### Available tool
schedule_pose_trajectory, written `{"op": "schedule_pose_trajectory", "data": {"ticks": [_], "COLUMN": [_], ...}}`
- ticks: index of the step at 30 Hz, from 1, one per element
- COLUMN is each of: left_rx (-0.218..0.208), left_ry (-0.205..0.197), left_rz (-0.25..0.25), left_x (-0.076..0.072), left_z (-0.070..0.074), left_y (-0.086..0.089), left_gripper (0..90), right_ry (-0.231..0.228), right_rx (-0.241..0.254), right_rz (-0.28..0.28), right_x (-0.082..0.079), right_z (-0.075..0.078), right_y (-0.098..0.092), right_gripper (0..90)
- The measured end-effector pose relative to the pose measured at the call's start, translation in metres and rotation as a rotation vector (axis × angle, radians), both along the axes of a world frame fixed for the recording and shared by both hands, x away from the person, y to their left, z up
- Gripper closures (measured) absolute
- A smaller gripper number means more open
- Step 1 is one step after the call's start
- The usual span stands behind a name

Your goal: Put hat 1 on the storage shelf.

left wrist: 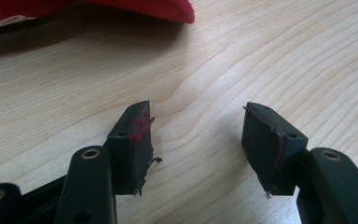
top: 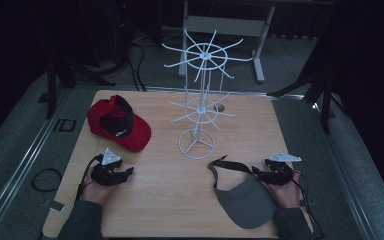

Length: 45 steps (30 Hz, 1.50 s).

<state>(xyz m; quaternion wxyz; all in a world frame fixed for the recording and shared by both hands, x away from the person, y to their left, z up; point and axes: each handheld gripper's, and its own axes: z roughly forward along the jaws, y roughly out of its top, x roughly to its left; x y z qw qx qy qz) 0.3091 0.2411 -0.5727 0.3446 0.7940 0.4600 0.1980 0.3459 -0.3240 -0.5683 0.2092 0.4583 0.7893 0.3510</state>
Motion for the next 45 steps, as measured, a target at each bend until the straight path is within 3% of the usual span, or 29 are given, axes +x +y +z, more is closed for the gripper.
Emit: {"op": "schedule_pose_trajectory", "data": {"ticks": [6,13,15,17,20,22,27,39,45], "left_rx": [0.005,0.021,0.009,-0.032,-0.041,-0.03,-0.052,-0.066,-0.103], "left_ry": [0.008,0.047,0.073,0.094,0.115,0.112,0.092,0.065,0.065], "left_rz": [0.002,-0.002,0.009,0.028,0.052,0.064,0.094,0.117,0.119], "left_x": [-0.001,-0.001,0.0,0.001,0.002,0.002,0.002,0.014,0.023], "left_z": [0.001,0.005,0.007,0.007,0.009,0.01,0.018,0.039,0.047], "left_y": [0.0,0.0,0.001,0.004,0.009,0.011,0.016,0.013,0.011], "left_gripper": [43.3,43.2,43.2,43.0,42.4,40.8,33.6,22.6,22.3], "right_ry": [0.0,0.0,0.0,0.0,0.0,0.0,0.0,0.0,0.0], "right_rx": [0.0,0.0,0.0,0.0,-0.001,-0.001,-0.001,-0.001,-0.001], "right_rz": [-0.004,-0.009,-0.01,-0.009,-0.009,-0.009,-0.009,-0.008,-0.008], "right_x": [0.0,-0.001,-0.001,-0.001,-0.001,-0.001,-0.001,-0.001,-0.001], "right_z": [0.0,0.0,0.0,0.0,0.0,0.0,0.0,0.0,0.0], "right_y": [0.0,0.001,0.001,0.001,0.0,0.0,0.0,0.0,0.0], "right_gripper": [32.8,32.8,32.8,32.8,32.8,32.8,32.8,32.7,32.8]}}
